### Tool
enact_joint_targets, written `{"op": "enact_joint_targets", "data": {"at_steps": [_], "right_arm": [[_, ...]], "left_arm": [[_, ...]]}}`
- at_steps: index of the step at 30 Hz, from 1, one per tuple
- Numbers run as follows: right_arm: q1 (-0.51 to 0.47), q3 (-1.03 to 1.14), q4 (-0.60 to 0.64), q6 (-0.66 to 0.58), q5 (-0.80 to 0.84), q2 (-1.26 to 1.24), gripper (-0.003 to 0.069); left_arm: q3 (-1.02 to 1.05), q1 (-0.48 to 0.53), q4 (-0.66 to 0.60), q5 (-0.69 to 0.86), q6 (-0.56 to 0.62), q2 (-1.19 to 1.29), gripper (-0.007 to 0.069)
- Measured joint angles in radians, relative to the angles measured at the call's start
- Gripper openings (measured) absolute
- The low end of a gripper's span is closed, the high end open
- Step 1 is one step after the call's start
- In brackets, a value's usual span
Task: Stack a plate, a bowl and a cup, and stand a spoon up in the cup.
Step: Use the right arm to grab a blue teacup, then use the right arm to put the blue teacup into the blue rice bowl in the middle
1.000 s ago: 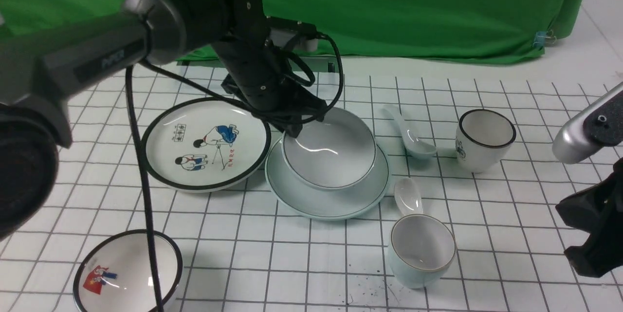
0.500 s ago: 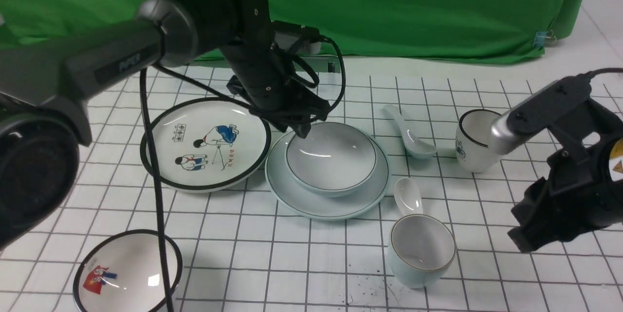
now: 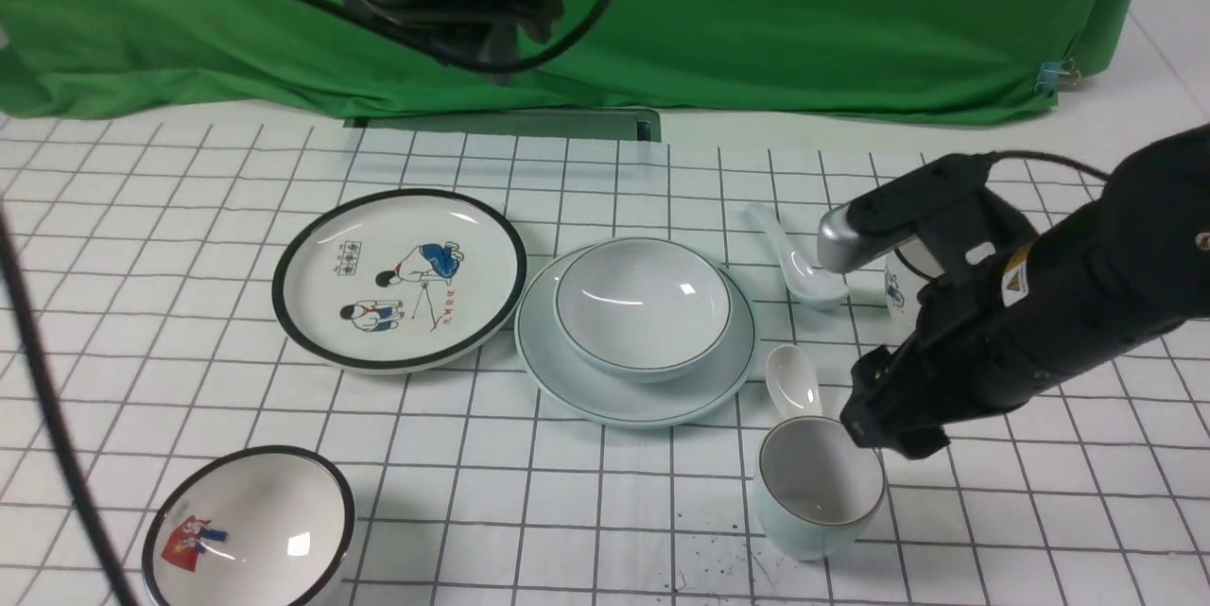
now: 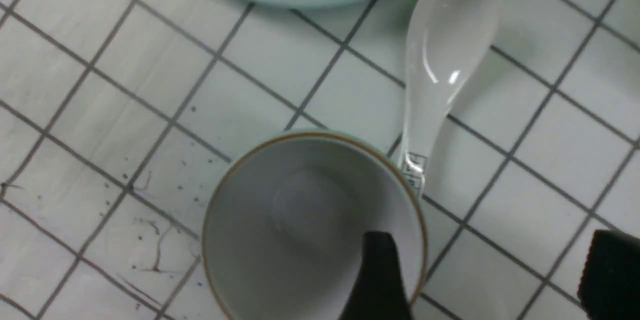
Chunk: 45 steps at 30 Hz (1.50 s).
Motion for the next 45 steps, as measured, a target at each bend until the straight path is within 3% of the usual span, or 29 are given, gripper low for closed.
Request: {"op": "enact_joint_targets", "data": {"at_steps": [1, 4, 9, 12, 14, 15, 17, 27, 37, 45], "right_arm": [[0.000, 0.000, 0.005, -0.003, -0.002, 0.008, 0.0530], [0.001, 0.000, 0.025, -0.025, -0.016, 0.068, 0.0531], [0.001, 0.000, 0.030, -0.049, -0.025, 0.118, 0.0500], [0.001, 0.001, 0.031, -0.064, -0.025, 0.141, 0.0378], [0.001, 0.001, 0.033, -0.077, -0.023, 0.145, 0.0195], [0.001, 0.001, 0.033, -0.080, -0.022, 0.143, 0.0195], [0.001, -0.014, 0.033, -0.091, 0.006, 0.129, 0.0083], [0.001, -0.348, 0.033, -0.139, 0.159, 0.135, 0.0085], [0.001, -0.816, 0.044, -0.093, 0.289, 0.496, 0.0085], [0.004, -0.943, 0.045, -0.058, 0.324, 0.654, 0.0088]], "left_arm": [[0.014, 0.000, 0.001, 0.000, 0.000, -0.007, 0.0192], [0.177, 0.000, 0.001, -0.021, 0.000, -0.134, 0.0064], [0.434, 0.000, 0.000, -0.109, -0.002, -0.277, -0.0013], [0.595, 0.000, 0.000, -0.187, -0.028, -0.370, -0.0025], [0.713, 0.000, 0.000, -0.249, -0.053, -0.444, -0.0027], [0.733, 0.000, 0.000, -0.259, -0.055, -0.457, -0.0027], [0.835, 0.000, 0.000, -0.312, -0.079, -0.531, -0.0027], [1.088, 0.000, -0.001, -0.459, -0.102, -0.752, -0.0027], [1.108, 0.000, -0.001, -0.489, -0.102, -0.763, -0.0027], [1.108, 0.000, 0.017, -0.539, -0.082, -0.763, -0.0027]]}}
